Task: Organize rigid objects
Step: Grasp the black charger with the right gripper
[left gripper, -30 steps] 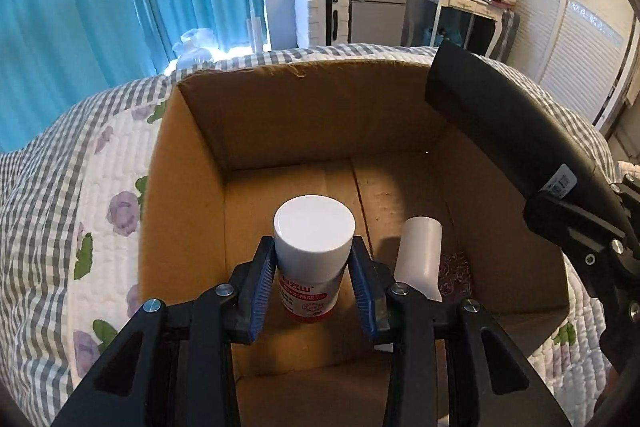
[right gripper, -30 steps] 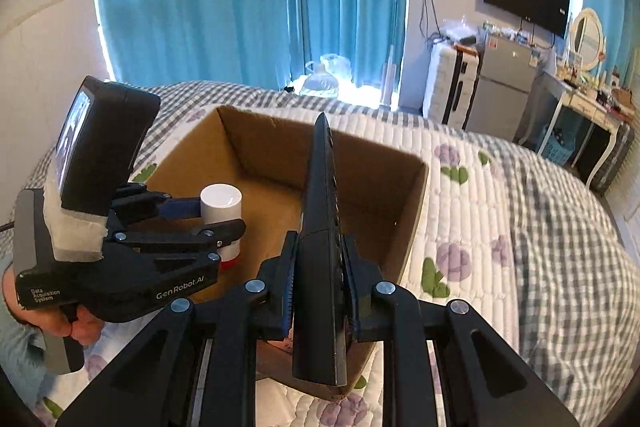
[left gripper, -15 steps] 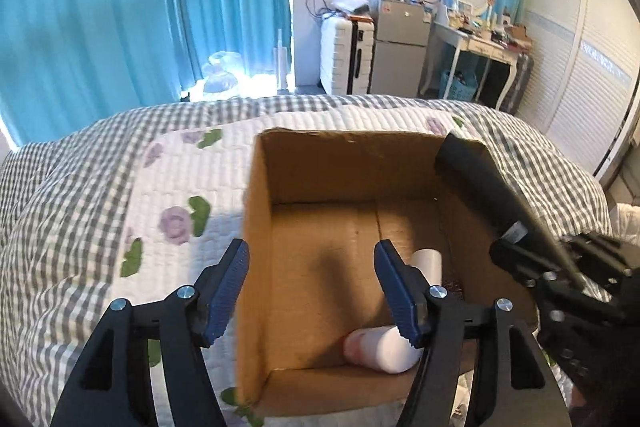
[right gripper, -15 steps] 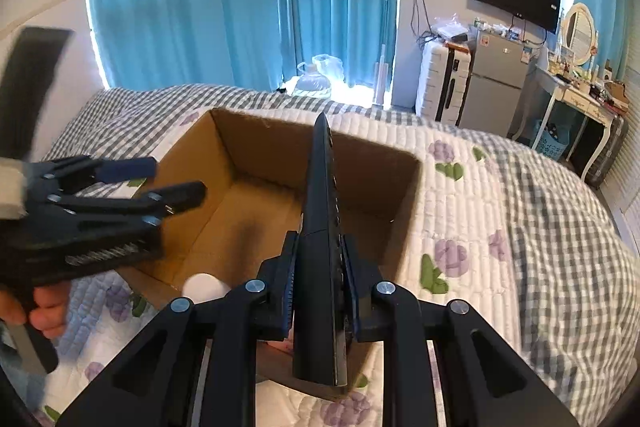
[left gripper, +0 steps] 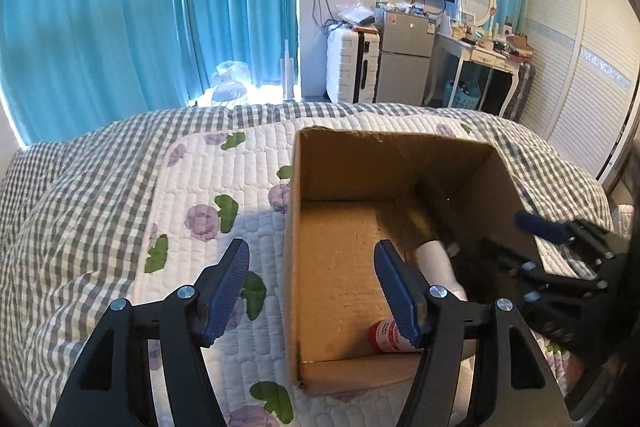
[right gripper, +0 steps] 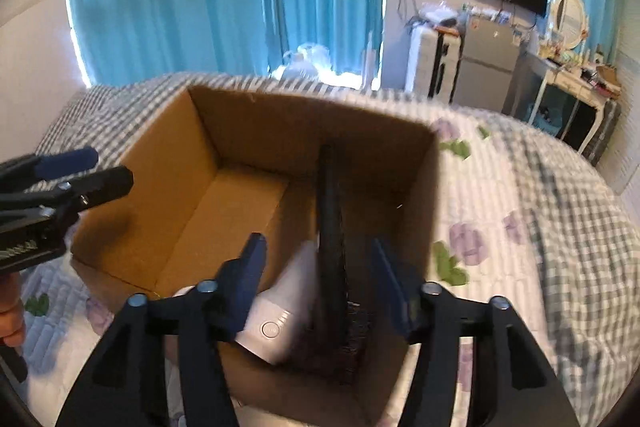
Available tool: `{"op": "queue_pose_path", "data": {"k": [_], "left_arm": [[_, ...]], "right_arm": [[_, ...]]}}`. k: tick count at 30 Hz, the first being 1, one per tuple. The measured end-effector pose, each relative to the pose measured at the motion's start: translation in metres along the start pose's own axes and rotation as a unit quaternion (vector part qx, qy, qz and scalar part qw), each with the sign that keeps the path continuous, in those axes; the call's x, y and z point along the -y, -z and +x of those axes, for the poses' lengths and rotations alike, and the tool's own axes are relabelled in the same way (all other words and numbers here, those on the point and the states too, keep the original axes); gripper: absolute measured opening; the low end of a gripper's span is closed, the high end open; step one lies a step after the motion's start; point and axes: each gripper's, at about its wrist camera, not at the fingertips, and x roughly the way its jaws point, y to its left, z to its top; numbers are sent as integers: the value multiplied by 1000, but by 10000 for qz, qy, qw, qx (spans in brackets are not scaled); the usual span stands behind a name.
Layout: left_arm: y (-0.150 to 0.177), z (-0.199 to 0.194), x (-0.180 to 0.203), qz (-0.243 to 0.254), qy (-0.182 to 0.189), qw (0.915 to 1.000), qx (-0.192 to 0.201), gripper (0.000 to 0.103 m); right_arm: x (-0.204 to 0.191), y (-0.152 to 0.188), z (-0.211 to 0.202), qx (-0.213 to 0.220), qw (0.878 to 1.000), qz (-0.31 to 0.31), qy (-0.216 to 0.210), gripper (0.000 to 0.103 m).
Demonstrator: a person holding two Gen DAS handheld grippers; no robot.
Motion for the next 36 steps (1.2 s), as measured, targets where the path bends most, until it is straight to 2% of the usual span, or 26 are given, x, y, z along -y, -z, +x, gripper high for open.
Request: {"op": "queue_pose_path", "data": {"k": [2, 3, 9, 16, 20, 23, 26, 29, 32, 35, 36], "left_arm": [[2, -11, 0, -61, 23, 10000, 6, 67], [3, -16, 0, -87, 33, 10000, 5, 69], [21, -62, -1, -249, 29, 9997, 49, 88], [62, -86, 3, -262, -159, 9995, -79, 95], [100, -82, 7, -393, -91, 9987, -310, 95], [131, -76, 11, -541, -164, 9971, -515, 95], [159, -71, 15, -386, -95, 9966, -717, 95], [178, -69, 18, -141, -191, 9965, -803, 95], [190, -66, 19, -77, -106, 9959, -896, 95], [192, -62, 16, -80, -249, 9953, -933, 95], [192, -61, 15, -131, -196, 9951, -963, 95]], "right_arm": [[3, -2, -17, 50, 10000, 41, 68, 60], [4, -3, -25, 60, 9999, 62, 68, 66], [4, 5, -90, 167, 9995, -89, 247, 79], [-4, 49, -136, -24, 9996, -115, 262, 80], [-14, 91, -136, -313, 9990, -28, 303, 81], [-24, 124, -126, -688, 9976, 83, 91, 81], [-35, 152, -115, -984, 9951, 99, -31, 81], [-45, 173, -97, -1331, 9907, 148, -235, 80], [-55, 181, -82, -1515, 9880, 47, -297, 80], [-58, 182, -64, -1662, 9848, 161, -475, 80], [-60, 182, -58, -1706, 9841, 139, -466, 80]]}}
